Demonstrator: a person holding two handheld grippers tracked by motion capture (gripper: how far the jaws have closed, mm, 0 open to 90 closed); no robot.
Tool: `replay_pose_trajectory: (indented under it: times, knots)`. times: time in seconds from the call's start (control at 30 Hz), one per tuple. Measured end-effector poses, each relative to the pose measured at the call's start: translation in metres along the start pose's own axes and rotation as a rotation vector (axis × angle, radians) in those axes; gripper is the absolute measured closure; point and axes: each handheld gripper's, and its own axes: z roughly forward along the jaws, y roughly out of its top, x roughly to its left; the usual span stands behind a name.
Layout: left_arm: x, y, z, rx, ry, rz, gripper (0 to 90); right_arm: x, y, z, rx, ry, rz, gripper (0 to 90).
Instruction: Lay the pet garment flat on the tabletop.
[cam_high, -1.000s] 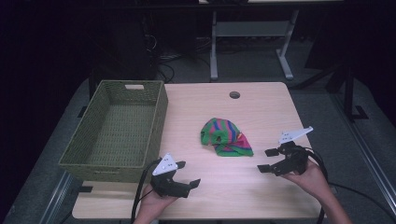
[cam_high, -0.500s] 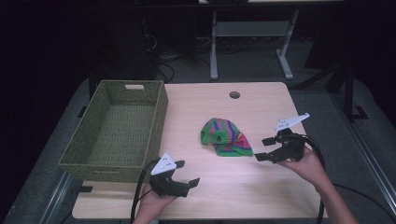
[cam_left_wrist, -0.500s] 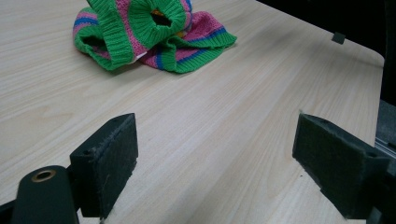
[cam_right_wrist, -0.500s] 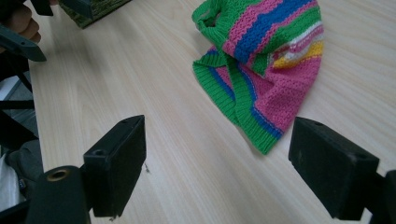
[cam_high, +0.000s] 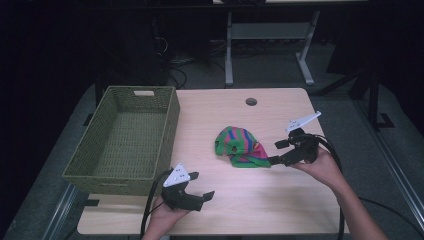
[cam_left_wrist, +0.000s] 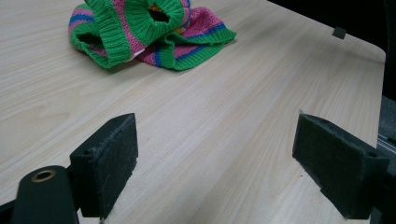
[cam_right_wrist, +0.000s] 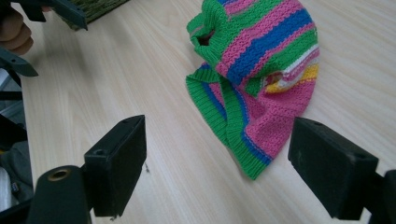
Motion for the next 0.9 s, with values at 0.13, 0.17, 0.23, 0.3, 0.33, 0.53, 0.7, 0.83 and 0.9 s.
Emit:
replay_pose_trajectory:
  times: [0.13,0.17,0.23,0.3,0.33,0.53,0.7,0.83,0.9]
  knots:
    - [0.001,0.0,0.0,-0.003,-0.002,-0.006,13.9,0.0,0.006,0.001,0.006,-0.002,-0.004,19.2]
    - [0.001,0.0,0.001,0.0,-0.006,-0.009,13.8,0.001,0.011,0.002,0.013,-0.004,-0.014,19.3]
    - [0.002,0.0,0.001,0.0,-0.006,-0.009,13.9,0.001,0.014,0.004,0.021,-0.006,-0.024,19.3]
    - [0.002,0.0,0.0,-0.002,-0.004,-0.009,13.9,0.001,0.019,0.005,0.025,-0.005,-0.036,19.2]
    - [0.001,0.0,0.0,-0.002,-0.006,-0.01,13.9,0.001,0.021,0.006,0.022,0.0,-0.036,19.2]
    - [0.0,0.001,0.002,-0.001,-0.012,-0.005,13.9,0.002,0.035,0.013,0.04,0.0,-0.052,19.5]
    - [-0.001,0.001,0.001,0.0,-0.008,0.006,13.9,-0.001,0.049,0.024,0.076,-0.005,-0.06,20.1]
    - [0.001,0.001,0.001,-0.005,-0.01,0.002,13.9,-0.003,0.054,0.027,0.087,-0.005,-0.057,20.3]
    - [0.001,0.001,0.001,-0.002,-0.009,0.004,13.9,-0.005,0.059,0.028,0.09,-0.001,-0.059,20.6]
